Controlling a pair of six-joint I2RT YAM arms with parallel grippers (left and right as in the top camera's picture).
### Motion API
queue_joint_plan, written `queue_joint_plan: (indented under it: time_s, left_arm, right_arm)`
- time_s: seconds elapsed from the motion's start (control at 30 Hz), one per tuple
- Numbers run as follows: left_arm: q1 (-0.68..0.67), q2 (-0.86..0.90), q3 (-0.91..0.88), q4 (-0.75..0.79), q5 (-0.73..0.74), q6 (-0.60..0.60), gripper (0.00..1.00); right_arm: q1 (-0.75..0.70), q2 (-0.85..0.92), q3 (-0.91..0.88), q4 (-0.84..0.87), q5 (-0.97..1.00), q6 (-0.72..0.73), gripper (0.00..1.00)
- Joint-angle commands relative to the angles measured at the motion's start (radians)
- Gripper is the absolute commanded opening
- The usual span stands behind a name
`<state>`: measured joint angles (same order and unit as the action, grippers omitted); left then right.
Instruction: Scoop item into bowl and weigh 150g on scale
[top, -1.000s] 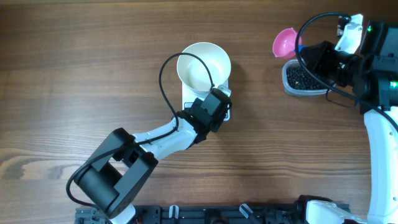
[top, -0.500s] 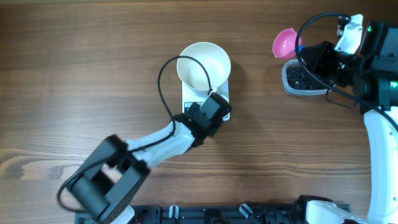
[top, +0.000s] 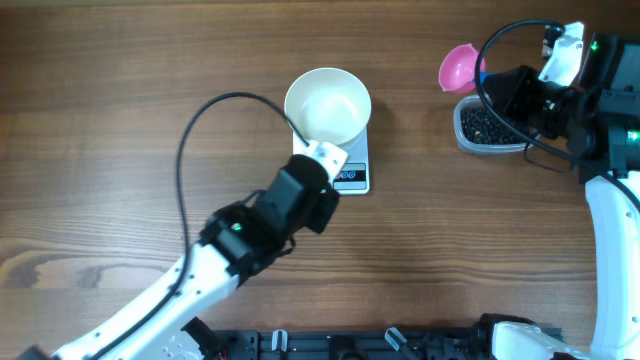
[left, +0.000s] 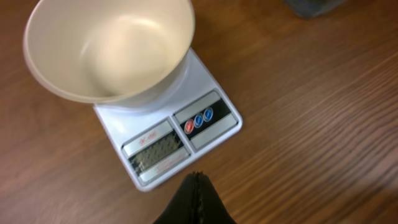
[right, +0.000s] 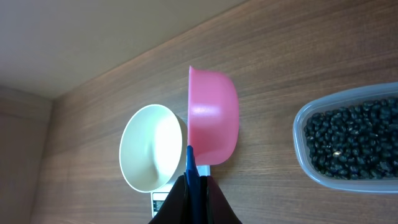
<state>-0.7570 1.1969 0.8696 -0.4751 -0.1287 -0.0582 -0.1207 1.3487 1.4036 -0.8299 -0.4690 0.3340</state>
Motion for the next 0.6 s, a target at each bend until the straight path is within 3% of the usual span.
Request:
queue_joint_plan:
  time_s: [0.0, 0.17, 0.3, 0.4, 0.47, 0.57]
  left_arm:
    - [0.069, -0.082, 0.000, -0.067, 0.088, -0.032, 0.04]
    - [0.193, -0.114, -0.035, -0.117, 0.195, -0.016, 0.04]
    - [0.287, -0.114, -0.068, -0.119, 0.354, 0.082, 0.04]
    - [0.334, -0.114, -0.068, -0.121, 0.356, 0.081, 0.05]
    - [0.354, -0.114, -0.068, -0.121, 0.356, 0.080, 0.11]
    - [0.363, -0.114, -0.068, -0.121, 0.356, 0.080, 0.35]
  right_arm:
    - [-0.002, 0.002, 0.024, 0.006, 0.010, -0.019, 0.04]
    - [-0.002, 0.002, 0.024, 0.006, 0.010, -0.019, 0.04]
    - [-0.002, 0.002, 0.024, 0.006, 0.010, -0.019, 0.04]
    - [-0.002, 0.002, 0.024, 0.006, 0.010, -0.018, 0.04]
    - [-0.002, 0.002, 0.024, 0.006, 0.010, -0.018, 0.04]
    - [-0.002, 0.002, 0.024, 0.006, 0.010, -0.018, 0.04]
